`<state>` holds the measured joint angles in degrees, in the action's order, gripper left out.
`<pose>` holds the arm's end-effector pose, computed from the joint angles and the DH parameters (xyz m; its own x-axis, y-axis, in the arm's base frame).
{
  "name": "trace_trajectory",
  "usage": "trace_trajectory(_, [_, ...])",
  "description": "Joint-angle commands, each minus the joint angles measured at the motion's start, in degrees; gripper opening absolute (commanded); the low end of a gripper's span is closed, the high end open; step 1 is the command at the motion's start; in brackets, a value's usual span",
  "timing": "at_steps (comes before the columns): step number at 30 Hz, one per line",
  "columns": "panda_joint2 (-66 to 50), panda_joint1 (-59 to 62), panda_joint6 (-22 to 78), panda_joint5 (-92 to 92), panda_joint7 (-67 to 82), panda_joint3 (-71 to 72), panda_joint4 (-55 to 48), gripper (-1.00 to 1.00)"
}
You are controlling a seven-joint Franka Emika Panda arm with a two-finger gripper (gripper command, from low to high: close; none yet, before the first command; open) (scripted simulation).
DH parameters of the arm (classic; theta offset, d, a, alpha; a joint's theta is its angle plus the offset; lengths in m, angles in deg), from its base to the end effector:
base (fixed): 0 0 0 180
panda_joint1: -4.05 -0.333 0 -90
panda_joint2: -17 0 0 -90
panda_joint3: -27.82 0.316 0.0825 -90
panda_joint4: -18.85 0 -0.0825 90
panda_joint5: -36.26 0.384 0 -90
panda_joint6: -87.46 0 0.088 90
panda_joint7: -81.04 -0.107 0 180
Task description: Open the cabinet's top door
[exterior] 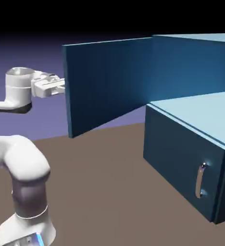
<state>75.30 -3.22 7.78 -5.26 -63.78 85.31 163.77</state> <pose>0.1479 0.2604 0.5134 -0.6345 -0.3130 0.7067 -0.6339 -0.3124 -0.7075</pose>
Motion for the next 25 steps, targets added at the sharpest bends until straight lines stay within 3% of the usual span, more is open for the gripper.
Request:
trace_trajectory(1, [-0.8,1.9,1.7,1.1,-0.1,1.9,-2.1,-1.0])
trace_trajectory(11, [-3.7,22.1,16.1,8.6,0.7,18.5,-22.7,-1.0])
trace_trajectory(25, [2.9,48.8,32.9,14.0,7.9,32.4,-51.8,-1.0])
